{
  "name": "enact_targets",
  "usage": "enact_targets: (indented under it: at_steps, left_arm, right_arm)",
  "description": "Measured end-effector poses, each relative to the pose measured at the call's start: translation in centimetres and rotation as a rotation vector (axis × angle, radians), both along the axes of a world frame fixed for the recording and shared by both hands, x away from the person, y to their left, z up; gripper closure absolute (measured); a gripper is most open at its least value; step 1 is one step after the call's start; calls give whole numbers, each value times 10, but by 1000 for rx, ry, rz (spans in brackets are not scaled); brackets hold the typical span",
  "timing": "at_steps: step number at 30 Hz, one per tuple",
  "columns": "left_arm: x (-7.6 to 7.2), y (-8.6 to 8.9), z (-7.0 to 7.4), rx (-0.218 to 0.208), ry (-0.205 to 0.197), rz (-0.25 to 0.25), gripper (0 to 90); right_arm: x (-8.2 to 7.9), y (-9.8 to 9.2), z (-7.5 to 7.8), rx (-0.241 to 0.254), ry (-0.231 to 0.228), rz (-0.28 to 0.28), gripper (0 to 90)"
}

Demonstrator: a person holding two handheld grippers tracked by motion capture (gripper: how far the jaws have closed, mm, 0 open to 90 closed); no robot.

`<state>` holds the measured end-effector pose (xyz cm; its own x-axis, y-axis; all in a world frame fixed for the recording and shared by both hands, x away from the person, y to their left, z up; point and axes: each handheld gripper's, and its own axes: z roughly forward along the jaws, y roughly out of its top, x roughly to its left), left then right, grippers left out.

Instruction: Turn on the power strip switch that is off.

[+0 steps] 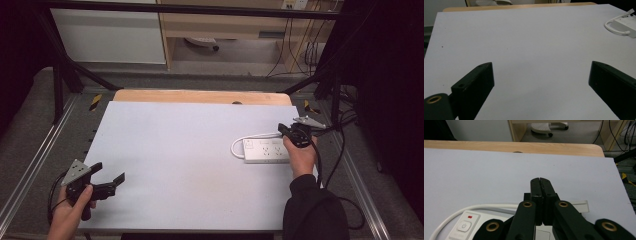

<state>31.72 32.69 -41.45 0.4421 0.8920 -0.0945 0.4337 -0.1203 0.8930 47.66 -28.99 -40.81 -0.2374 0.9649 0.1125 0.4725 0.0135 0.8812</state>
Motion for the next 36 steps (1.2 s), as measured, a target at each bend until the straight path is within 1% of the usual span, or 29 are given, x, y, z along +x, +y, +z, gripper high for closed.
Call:
enact_targets:
  at_steps: [4, 5, 7, 10, 12, 16, 18, 21, 23, 24, 30, 33, 36]
  left_arm:
    - [0, 0, 0, 0, 1, 0, 63]
    - [0, 0, 0, 0, 1, 0, 63]
    - [0, 0, 0, 0, 0, 0, 63]
    - [0, 0, 0, 0, 0, -1, 63]
    - [0, 0, 0, 1, 1, 0, 63]
    - [0, 0, 0, 3, -2, 1, 63]
    - [1, 0, 0, 3, -1, 0, 63]
    - [1, 0, 0, 3, 1, 4, 63]
    - [0, 0, 0, 3, -1, 2, 63]
    - [-1, 0, 0, 2, -2, 2, 63]
    - [1, 0, -1, 4, 3, 1, 63]
    - [1, -1, -1, -3, -1, 1, 63]
    - [1, -2, -1, 0, 0, -3, 59]
  right_arm:
    - [0, 1, -3, 1, 12, -3, 900]
    - [0, 1, -4, -8, 15, -1, 900]
    - [-2, 1, -6, -10, 19, 1, 900]
    - [-3, 0, -8, -10, 20, -1, 900]
    - [-6, 0, -12, -10, 31, 0, 900]
    - [-9, 0, -16, -7, 40, 3, 900]
    - [-11, 0, -18, -4, 34, 2, 900]
    - [-12, -2, -20, -1, 41, -4, 900]
    - [-12, -2, -20, 4, 39, -6, 900]
    - [-13, -2, -21, -2, 36, -5, 900]
    - [-18, -2, -23, 22, 17, -16, 900]
    - [-20, 1, -29, 34, 5, -19, 900]
    - [-20, 4, -36, 24, 2, -22, 900]
